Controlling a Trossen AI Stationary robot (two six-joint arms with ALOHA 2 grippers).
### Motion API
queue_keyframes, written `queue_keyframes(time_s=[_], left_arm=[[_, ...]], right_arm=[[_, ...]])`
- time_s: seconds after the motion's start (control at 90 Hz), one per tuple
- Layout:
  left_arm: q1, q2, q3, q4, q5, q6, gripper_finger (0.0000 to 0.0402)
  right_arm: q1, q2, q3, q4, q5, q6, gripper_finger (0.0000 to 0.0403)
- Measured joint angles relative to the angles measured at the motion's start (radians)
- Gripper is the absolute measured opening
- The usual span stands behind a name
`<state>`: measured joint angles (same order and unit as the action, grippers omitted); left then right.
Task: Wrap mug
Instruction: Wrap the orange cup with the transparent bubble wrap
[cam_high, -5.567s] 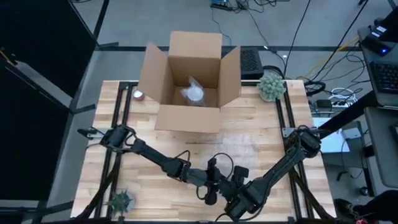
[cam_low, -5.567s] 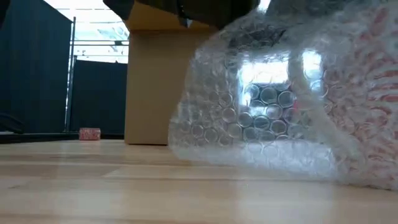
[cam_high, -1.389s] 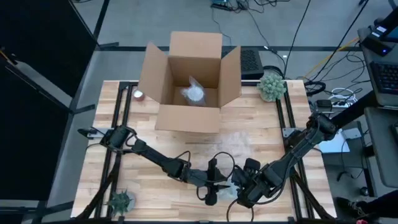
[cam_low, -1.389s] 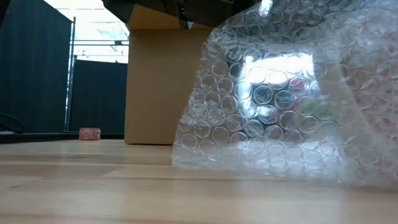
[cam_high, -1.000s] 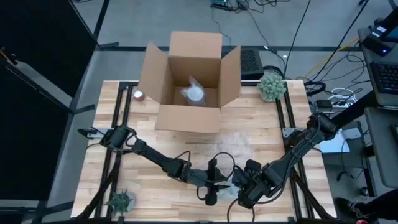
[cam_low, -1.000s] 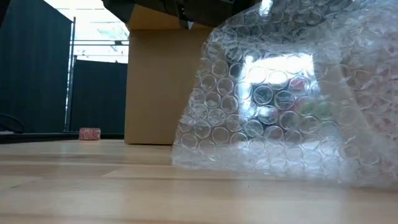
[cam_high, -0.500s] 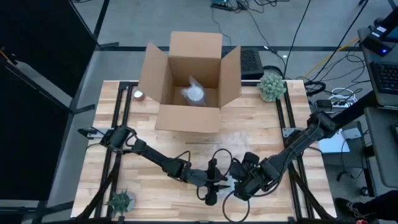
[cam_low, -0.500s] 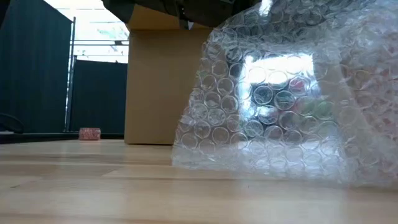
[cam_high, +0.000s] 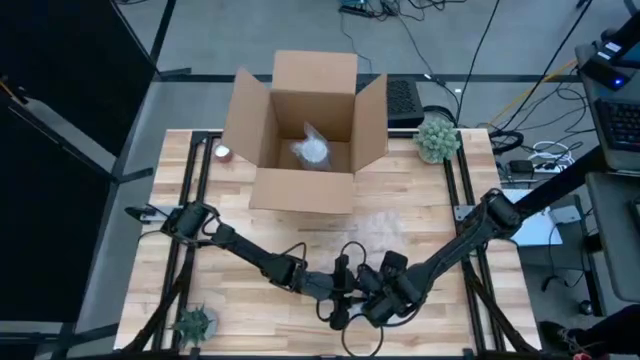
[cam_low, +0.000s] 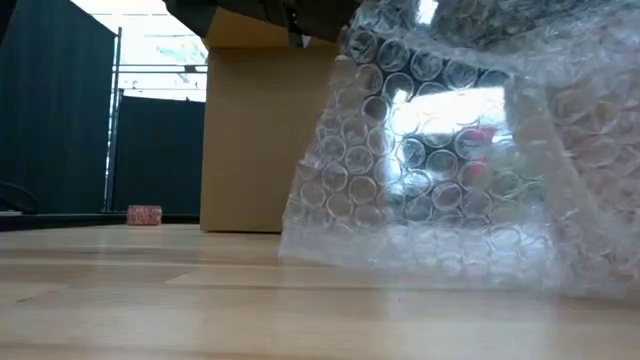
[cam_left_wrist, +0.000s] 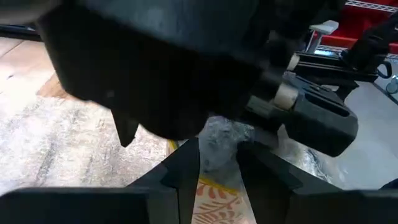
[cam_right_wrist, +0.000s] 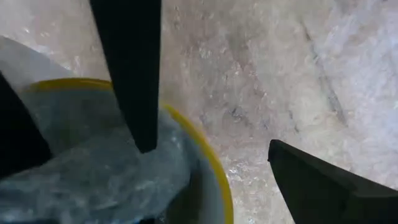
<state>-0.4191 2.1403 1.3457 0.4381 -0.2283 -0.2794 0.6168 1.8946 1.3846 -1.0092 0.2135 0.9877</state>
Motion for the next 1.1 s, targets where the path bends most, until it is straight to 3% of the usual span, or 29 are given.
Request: queue_keyframes(time_s=[0.344,0.511,0.678,0.856,1.1], left_arm=[[0.000,0.000,0.000,0.001,0.001,0.000,0.0106],[0.000,0.000,0.000,0.001,0.002,0.000,0.0106],[0.000,0.000,0.000,0.001,0.002,0.000,0.0106],[0.000,0.000,0.000,0.001,0.002,0.000,0.0106],[0.000,0.000,0.000,-0.005,0.005,0.009,0.0106]], right_arm=[[-0.001,-0.203,-0.004,-0.037,-0.111,0.001,0.0263],[-0.001,-0.266,-0.002,-0.030,0.030,0.044,0.0263],[-0.011,-0.210,-0.002,0.019,0.040,0.011,0.0263],[-0.009,-0.091,-0.002,0.044,-0.045,-0.022,0.0263],[-0.011,0.008,0.002,0.047,-0.063,-0.052,0.0263]])
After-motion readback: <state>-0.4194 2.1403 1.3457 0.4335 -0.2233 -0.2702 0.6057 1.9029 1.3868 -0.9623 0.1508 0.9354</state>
